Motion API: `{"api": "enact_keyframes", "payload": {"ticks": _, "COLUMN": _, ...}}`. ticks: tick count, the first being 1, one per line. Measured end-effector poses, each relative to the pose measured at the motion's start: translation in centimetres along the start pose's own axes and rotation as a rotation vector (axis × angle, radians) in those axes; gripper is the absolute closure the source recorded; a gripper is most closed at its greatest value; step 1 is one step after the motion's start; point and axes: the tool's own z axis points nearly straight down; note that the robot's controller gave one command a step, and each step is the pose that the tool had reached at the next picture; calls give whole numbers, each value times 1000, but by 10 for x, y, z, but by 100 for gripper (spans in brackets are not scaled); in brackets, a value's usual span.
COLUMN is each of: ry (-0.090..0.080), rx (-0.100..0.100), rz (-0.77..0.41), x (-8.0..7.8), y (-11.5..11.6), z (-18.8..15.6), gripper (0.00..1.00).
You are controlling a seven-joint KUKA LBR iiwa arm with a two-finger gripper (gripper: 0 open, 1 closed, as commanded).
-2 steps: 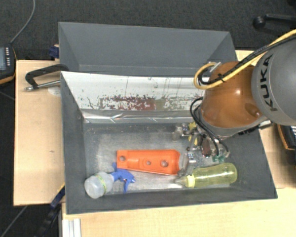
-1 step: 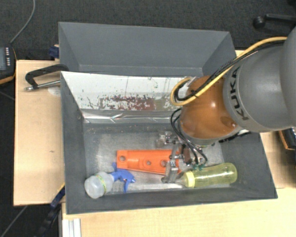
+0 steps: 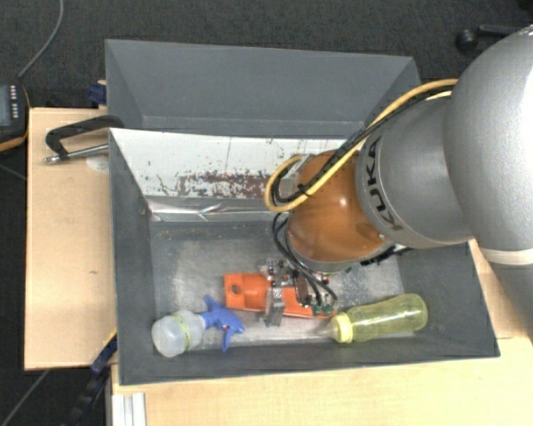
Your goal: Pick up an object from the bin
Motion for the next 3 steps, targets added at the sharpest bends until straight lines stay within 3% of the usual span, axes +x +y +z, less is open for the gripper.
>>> {"api": "enact_keyframes", "payload": {"ticks": 1, "ry": 0, "rx": 0, "rz": 0, "x": 0, "y": 0, "z": 0, "gripper": 100}}
{"api": "enact_keyframes", "payload": {"ticks": 2, "ry": -4, "rx": -1, "rz": -34, "x": 5, "y": 4, "z": -109, "gripper": 100}}
{"api": "enact_keyframes", "payload": {"ticks": 3, "ry": -4, "rx": -1, "rz": -34, "x": 5, "y": 4, "z": -109, "gripper": 100}}
